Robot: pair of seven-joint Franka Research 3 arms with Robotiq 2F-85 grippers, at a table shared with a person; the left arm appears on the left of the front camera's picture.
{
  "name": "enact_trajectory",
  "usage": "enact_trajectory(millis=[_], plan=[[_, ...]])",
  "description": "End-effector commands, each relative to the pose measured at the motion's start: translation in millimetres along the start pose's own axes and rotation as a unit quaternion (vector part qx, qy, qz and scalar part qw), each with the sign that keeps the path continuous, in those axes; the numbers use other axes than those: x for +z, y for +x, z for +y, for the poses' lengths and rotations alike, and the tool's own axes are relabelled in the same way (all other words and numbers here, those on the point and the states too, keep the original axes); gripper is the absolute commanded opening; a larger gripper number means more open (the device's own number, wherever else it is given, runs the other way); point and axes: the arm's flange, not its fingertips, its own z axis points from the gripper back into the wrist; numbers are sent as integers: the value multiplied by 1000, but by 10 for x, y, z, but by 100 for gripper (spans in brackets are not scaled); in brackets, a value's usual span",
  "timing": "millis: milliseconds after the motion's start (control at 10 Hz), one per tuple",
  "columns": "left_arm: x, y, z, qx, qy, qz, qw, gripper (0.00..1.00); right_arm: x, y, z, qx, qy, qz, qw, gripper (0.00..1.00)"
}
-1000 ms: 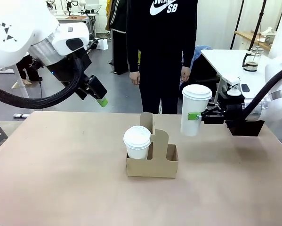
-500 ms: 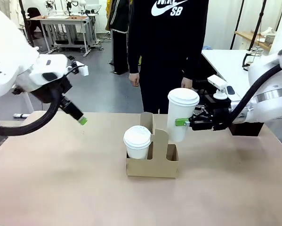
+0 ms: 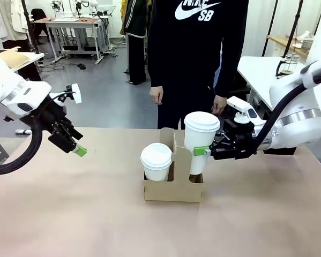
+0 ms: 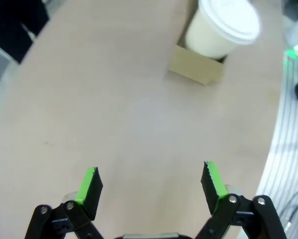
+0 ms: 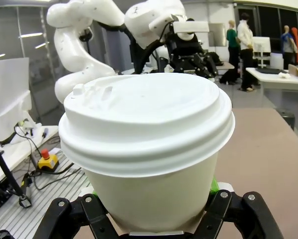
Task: Pour a drink into a cup and package it in a carrier.
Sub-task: Insert the held 600 ml Paper Cup into the Cup Carrier.
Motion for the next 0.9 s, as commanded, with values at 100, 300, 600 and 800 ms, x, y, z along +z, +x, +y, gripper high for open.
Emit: enact_trajectory(millis=[100,300,600,800], plan=[[21,85,-12,8,23,4,1000,100,-28,-135,-66,2,21,-4,1000,80],[21,85,-12,8,23,4,1000,100,-65,-218,-106,6,20,-7,1000,80],[21,85,-12,8,23,4,1000,100,-100,-354,-181,4,29,5,1000,80],[21,85,-12,8,23,4,1000,100,-92,-492,-197,14,44,18,999,80]])
